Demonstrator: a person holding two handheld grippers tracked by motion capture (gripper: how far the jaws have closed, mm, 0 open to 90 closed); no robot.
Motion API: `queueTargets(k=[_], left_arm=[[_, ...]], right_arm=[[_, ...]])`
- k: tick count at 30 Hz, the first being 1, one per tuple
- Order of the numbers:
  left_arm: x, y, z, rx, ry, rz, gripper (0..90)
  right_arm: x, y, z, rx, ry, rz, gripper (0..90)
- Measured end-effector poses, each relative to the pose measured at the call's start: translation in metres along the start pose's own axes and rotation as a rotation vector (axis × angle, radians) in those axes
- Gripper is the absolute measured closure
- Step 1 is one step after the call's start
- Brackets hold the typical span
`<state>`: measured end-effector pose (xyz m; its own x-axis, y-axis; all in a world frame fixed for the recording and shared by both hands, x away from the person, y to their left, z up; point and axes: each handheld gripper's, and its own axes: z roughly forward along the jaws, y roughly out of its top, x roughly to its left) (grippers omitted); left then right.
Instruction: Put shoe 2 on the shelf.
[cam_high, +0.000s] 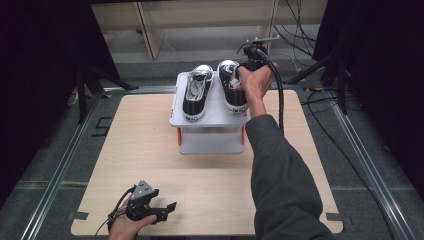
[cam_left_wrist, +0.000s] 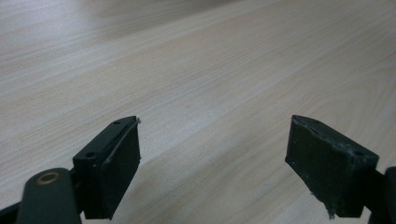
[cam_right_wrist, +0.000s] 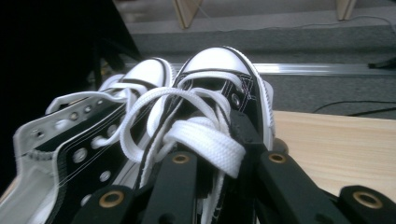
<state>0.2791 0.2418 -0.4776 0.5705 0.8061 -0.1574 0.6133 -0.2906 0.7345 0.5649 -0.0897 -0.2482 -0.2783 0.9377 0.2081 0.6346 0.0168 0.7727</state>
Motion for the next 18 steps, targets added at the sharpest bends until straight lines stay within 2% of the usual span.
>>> queueTargets(k=[1,2,3,4,5,6,12,13,14,15,18], left_arm=[[-0.002,0.0,0.0,-0.009,-0.007,-0.012,16.7],[-0.002,0.0,0.0,-0.009,-0.006,-0.01,16.7],[-0.001,0.0,0.0,0.001,-0.002,0.001,16.7],[-0.002,0.0,0.0,-0.002,-0.005,-0.001,16.7],[-0.002,0.0,0.0,-0.006,-0.008,-0.004,16.7],[-0.003,0.0,0.0,-0.01,-0.011,-0.009,16.7],[-0.004,0.0,-0.002,-0.012,-0.016,-0.003,16.7],[-0.003,0.0,-0.002,-0.005,-0.028,0.005,16.7],[-0.004,0.0,-0.002,-0.008,-0.017,0.001,16.7],[-0.004,0.0,-0.001,-0.005,-0.012,-0.002,16.7],[-0.004,0.0,0.0,-0.003,-0.011,-0.001,16.7]], right_arm=[[0.003,0.001,0.003,0.009,-0.01,0.016,81.7],[0.004,0.0,0.006,0.002,-0.025,-0.006,81.7],[0.007,0.001,0.008,0.01,-0.025,0.01,81.5],[0.009,0.0,0.011,0.004,-0.033,0.003,81.4],[0.009,-0.001,0.013,-0.005,-0.033,-0.025,81.4],[0.012,-0.002,0.015,0.01,-0.039,-0.012,81.4],[0.015,-0.014,0.024,0.004,-0.01,0.038,77.5],[0.016,-0.015,0.024,0.006,-0.011,0.028,77.1],[0.018,-0.015,0.023,0.02,0.001,0.04,76.7],[0.018,-0.015,0.023,0.019,0.004,0.029,76.0],[0.018,-0.016,0.023,0.027,0.028,0.042,71.7]])
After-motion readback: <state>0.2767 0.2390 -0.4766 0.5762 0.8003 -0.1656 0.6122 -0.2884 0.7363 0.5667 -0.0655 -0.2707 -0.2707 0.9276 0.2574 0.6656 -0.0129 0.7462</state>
